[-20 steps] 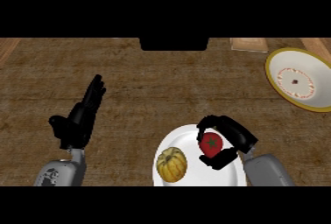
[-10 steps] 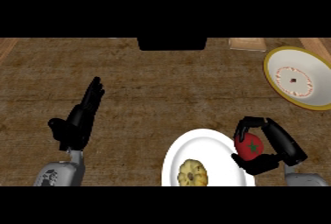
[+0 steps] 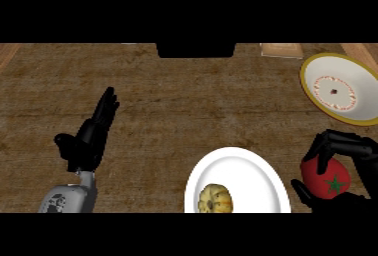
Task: Pick the tomato from the plate and place it in the bowl
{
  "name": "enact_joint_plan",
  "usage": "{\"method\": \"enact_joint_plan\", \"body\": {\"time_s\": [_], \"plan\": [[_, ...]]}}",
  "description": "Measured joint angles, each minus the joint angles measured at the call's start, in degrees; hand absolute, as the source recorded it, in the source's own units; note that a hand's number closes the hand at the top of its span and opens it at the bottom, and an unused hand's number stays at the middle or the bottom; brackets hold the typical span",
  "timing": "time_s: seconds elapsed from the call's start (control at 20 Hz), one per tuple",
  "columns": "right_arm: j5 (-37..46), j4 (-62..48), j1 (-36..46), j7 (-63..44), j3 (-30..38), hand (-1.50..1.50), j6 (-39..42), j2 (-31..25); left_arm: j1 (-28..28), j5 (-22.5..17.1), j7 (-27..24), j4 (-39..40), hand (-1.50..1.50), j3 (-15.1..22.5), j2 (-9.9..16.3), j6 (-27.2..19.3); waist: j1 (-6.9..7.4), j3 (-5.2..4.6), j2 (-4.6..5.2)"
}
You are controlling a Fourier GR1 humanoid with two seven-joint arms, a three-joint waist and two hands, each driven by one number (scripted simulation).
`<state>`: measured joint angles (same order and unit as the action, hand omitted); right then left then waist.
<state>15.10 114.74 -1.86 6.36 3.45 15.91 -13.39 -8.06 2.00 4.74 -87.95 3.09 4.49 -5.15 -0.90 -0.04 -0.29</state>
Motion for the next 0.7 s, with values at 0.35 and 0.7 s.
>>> {"method": "enact_joint_plan", "body": {"time_s": [0.35, 0.7], "plan": [[-0.24, 11.13, 7.96, -19.16, 3.93, 1.50, 0.57, -2.87, 1.01, -0.15, 0.42, -1.65, 0.00, 0.29, 0.01, 0.87, 0.73, -0.02, 0.14], [-4.30, 7.67, 24.02, -34.26, 9.55, 1.50, 1.17, -8.23, 0.83, 0.49, 0.44, -1.55, 0.00, 0.70, -0.61, 0.96, 1.13, -0.02, 0.24]]}}
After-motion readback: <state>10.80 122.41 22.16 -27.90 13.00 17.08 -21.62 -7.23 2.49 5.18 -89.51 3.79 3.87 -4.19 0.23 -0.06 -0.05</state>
